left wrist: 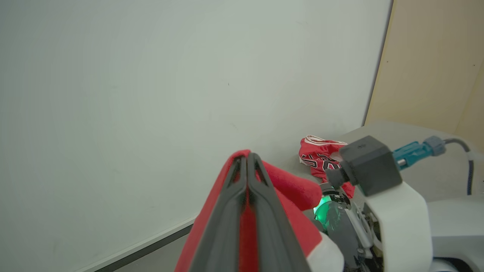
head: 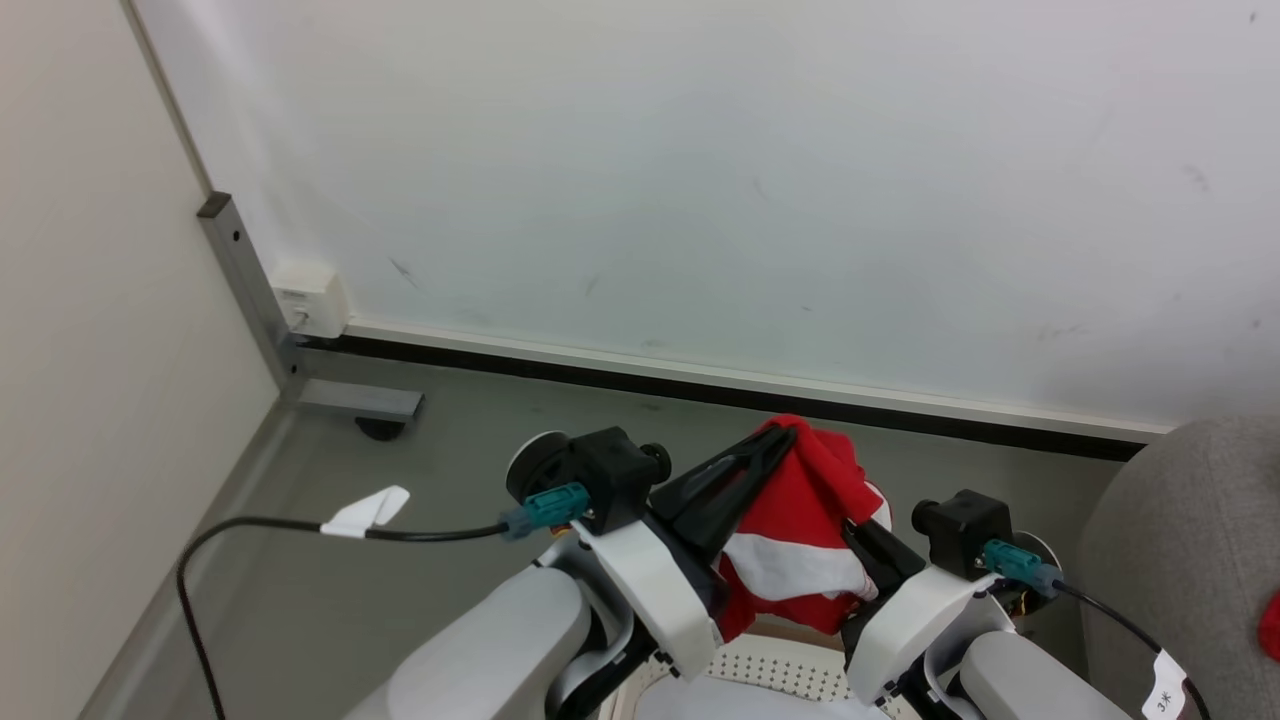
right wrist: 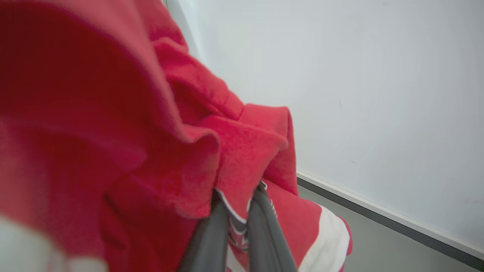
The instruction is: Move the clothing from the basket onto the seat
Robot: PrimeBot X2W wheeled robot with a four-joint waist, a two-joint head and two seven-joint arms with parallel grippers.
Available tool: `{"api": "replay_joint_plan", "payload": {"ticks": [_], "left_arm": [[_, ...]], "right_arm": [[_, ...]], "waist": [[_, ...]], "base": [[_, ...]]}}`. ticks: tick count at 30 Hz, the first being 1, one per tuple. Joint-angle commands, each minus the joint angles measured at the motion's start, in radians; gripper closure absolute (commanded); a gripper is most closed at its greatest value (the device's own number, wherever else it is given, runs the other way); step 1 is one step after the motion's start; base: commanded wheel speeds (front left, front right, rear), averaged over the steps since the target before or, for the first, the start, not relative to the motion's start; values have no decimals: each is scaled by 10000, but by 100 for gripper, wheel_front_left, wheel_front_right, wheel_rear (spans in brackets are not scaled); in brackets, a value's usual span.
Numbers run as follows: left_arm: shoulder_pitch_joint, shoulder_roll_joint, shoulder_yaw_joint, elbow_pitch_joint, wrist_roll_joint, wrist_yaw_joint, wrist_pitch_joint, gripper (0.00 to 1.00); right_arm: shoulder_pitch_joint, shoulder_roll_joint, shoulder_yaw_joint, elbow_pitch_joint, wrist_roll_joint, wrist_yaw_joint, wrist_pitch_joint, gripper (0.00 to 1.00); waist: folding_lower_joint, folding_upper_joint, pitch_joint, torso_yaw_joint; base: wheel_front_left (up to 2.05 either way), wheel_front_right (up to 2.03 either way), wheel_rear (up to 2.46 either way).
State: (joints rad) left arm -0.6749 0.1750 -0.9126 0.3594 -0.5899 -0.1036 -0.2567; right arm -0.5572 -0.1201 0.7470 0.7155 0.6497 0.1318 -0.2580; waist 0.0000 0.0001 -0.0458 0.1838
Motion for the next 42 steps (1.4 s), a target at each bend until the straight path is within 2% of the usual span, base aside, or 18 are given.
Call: {"api": "replay_joint_plan", "payload": {"ticks": [1, 6, 8, 9, 10, 14, 24, 33, 42], "left_arm": [[135, 71, 5, 54, -130, 4, -29, 100], [206, 149, 31, 31, -173, 97, -36, 100], [279, 166, 30, 39, -236, 113, -24, 50], [332, 193, 26, 47, -256, 109, -18, 10], [399, 193, 28, 7, -305, 86, -25, 0], [769, 270, 42, -97, -347, 74, -56, 0], [1379, 438, 184, -364, -33, 146, -74, 0], [1665, 390, 624, -862, 420, 60, -74, 0], [1794, 433, 1059, -836, 792, -42, -75, 0]], "right_arm": [[186, -19, -106, -60, -136, -23, -72, 100], [303, -50, -857, -514, -375, -23, -71, 100], [425, -96, -1270, -767, -525, -23, -71, 100], [516, -96, -1491, -863, -561, -23, -71, 100], [567, -113, -1713, -938, -633, -24, -71, 100], [701, -91, -2684, -1503, -884, -23, -72, 100], [1165, -580, -4519, -2980, -1766, -23, -50, 100], [1784, -883, -5081, -3658, -2238, -23, -49, 100], [2590, -523, -5430, -4358, -2599, -23, -49, 100]], "waist": [[0, -1, -7, -76], [0, -1, 22, -378], [0, -1, 43, -501], [0, -1, 54, -588], [0, -1, 72, -679], [0, -1, 156, -1083], [0, -1, 397, -2389], [0, -1, 632, -3900], [0, -1, 952, -5433]], "base": [[0, 0, 0], [0, 0, 0], [0, 0, 0], [0, 0, 0], [0, 0, 0], [0, 0, 0], [0, 0, 0], [0, 0, 0], [0, 0, 0]]}}
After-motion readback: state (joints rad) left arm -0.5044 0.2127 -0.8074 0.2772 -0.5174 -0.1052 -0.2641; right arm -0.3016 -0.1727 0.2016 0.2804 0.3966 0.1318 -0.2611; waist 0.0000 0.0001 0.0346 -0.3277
